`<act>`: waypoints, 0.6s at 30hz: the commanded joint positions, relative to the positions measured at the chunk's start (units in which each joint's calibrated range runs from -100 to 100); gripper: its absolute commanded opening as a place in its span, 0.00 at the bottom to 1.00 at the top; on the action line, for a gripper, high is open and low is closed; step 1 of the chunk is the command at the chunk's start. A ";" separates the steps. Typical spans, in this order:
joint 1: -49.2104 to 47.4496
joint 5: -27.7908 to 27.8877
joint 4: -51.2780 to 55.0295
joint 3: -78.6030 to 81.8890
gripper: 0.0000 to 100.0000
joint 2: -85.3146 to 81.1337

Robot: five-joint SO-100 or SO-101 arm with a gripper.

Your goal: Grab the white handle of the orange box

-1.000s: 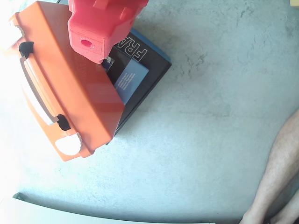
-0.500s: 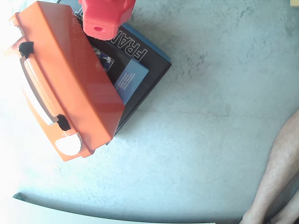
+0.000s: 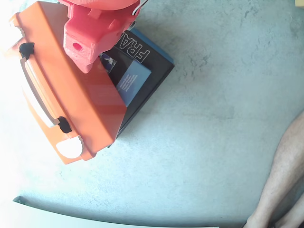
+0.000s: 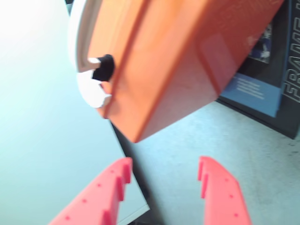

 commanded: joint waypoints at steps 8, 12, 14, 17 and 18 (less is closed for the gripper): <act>-4.23 -5.22 -0.16 0.00 0.16 2.90; -10.51 -3.71 -0.16 -0.17 0.16 2.23; -13.07 -2.19 -0.16 -0.53 0.17 2.14; -14.62 -2.51 -0.16 -0.53 0.17 2.14; -14.93 -2.56 -0.16 -0.62 0.17 2.14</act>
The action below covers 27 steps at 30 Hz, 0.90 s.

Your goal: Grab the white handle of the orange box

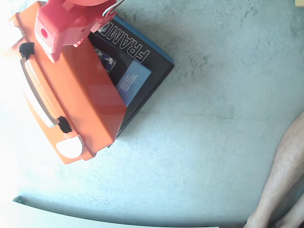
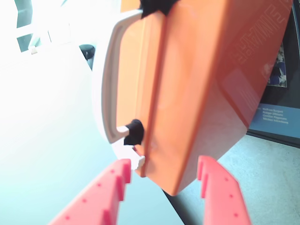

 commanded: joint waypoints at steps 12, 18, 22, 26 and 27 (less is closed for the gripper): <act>0.69 -1.98 0.52 1.44 0.17 0.94; 4.95 -2.97 0.52 1.35 0.17 1.11; 6.73 -3.50 0.01 0.20 0.17 3.89; 9.44 -3.91 -0.07 -4.32 0.17 9.04; 9.83 -3.97 -0.07 -5.65 0.17 10.55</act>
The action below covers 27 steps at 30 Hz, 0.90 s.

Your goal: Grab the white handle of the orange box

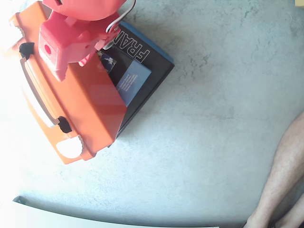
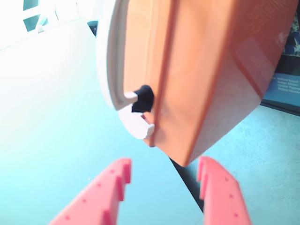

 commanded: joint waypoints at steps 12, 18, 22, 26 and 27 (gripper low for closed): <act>0.92 -0.20 -5.91 -20.83 0.17 26.15; 0.69 -0.26 -7.26 -22.52 0.17 30.29; -0.01 -0.26 -7.26 -22.52 0.17 31.05; -1.71 0.11 -7.26 -22.52 0.17 32.48; -1.95 0.06 -7.35 -22.69 0.17 33.58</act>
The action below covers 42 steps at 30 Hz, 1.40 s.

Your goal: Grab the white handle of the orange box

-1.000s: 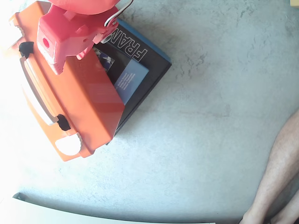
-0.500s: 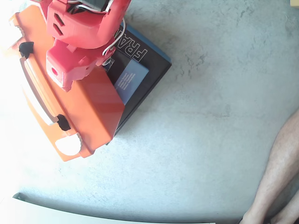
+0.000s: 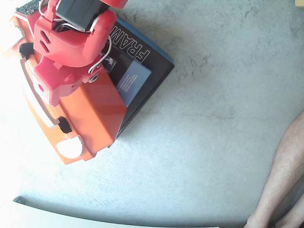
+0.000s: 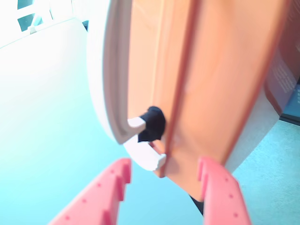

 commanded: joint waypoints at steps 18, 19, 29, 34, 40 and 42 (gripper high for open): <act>-8.52 1.00 -5.89 -11.17 0.17 17.73; -8.52 1.00 -5.80 -11.17 0.17 17.73; -6.35 0.74 -5.38 -13.12 0.17 17.89; -3.17 -0.41 -2.59 -14.28 0.16 17.73; -1.08 -0.88 -1.82 -14.19 0.16 17.64; -1.08 -0.94 -1.82 -14.19 0.16 17.64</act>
